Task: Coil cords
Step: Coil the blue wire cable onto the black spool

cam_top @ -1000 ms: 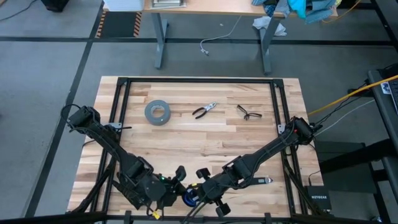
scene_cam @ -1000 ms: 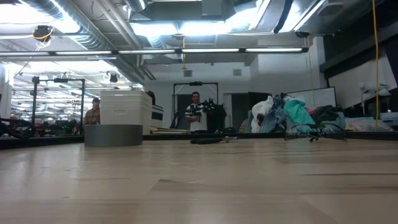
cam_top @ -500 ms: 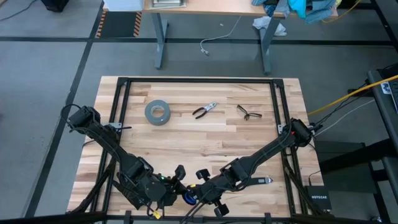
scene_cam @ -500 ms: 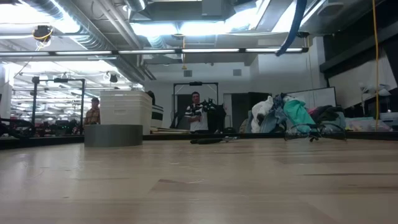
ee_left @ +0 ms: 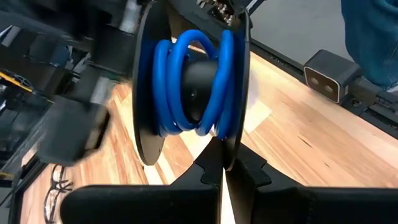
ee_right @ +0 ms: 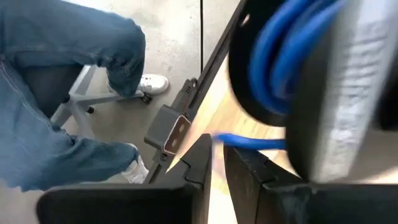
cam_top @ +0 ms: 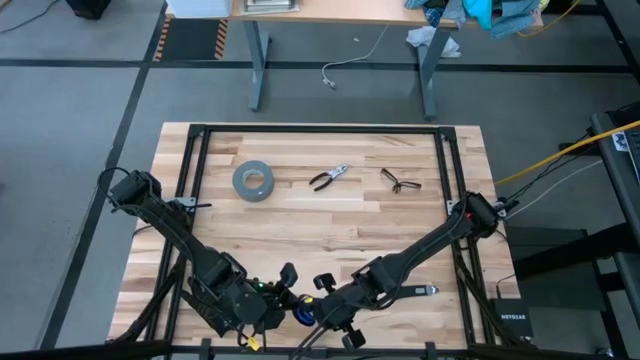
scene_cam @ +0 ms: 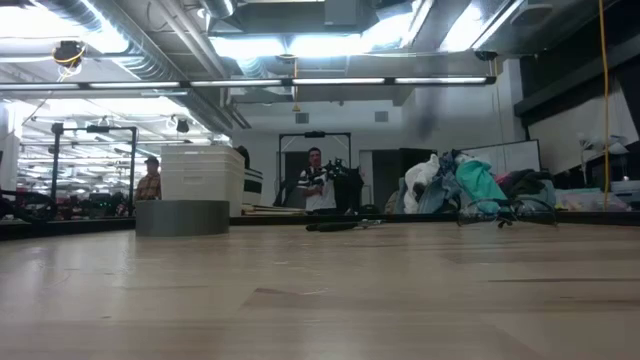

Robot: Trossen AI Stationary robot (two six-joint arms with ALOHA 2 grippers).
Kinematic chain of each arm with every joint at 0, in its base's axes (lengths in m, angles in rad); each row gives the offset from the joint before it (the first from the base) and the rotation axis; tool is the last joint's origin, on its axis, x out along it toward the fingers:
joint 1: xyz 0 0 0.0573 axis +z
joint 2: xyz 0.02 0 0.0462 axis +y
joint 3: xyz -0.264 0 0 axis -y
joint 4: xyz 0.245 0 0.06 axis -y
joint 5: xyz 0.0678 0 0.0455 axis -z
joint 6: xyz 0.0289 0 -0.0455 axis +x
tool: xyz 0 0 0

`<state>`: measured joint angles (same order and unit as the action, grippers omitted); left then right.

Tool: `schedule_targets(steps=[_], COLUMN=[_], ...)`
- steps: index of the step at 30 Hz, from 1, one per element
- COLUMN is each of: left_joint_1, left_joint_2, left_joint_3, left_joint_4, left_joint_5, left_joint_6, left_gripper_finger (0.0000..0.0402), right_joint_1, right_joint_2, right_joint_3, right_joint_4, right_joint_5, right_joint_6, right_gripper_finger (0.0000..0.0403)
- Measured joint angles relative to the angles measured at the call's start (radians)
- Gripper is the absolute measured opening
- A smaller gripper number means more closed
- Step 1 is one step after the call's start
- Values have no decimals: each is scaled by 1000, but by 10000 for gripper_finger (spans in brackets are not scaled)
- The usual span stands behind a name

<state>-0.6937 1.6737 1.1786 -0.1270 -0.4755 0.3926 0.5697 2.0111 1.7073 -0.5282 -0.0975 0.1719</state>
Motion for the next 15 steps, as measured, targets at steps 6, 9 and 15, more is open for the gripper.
schedule_targets(steps=[6,9,15], left_joint_1=[-5,-9,-21], left_joint_2=[0,-9,-31], left_joint_3=[-1,-1,-1], left_joint_4=[-5,-8,-23], left_joint_5=[-19,-24,-71], left_joint_6=[6,8,7], left_gripper_finger=[0,0,0], right_joint_1=[0,-3,-7], right_joint_2=[40,44,29], right_joint_3=[0,0,0], right_joint_4=[28,36,-11], right_joint_5=[33,62,67], right_joint_6=[-27,-35,-15], right_gripper_finger=[46,40,16])
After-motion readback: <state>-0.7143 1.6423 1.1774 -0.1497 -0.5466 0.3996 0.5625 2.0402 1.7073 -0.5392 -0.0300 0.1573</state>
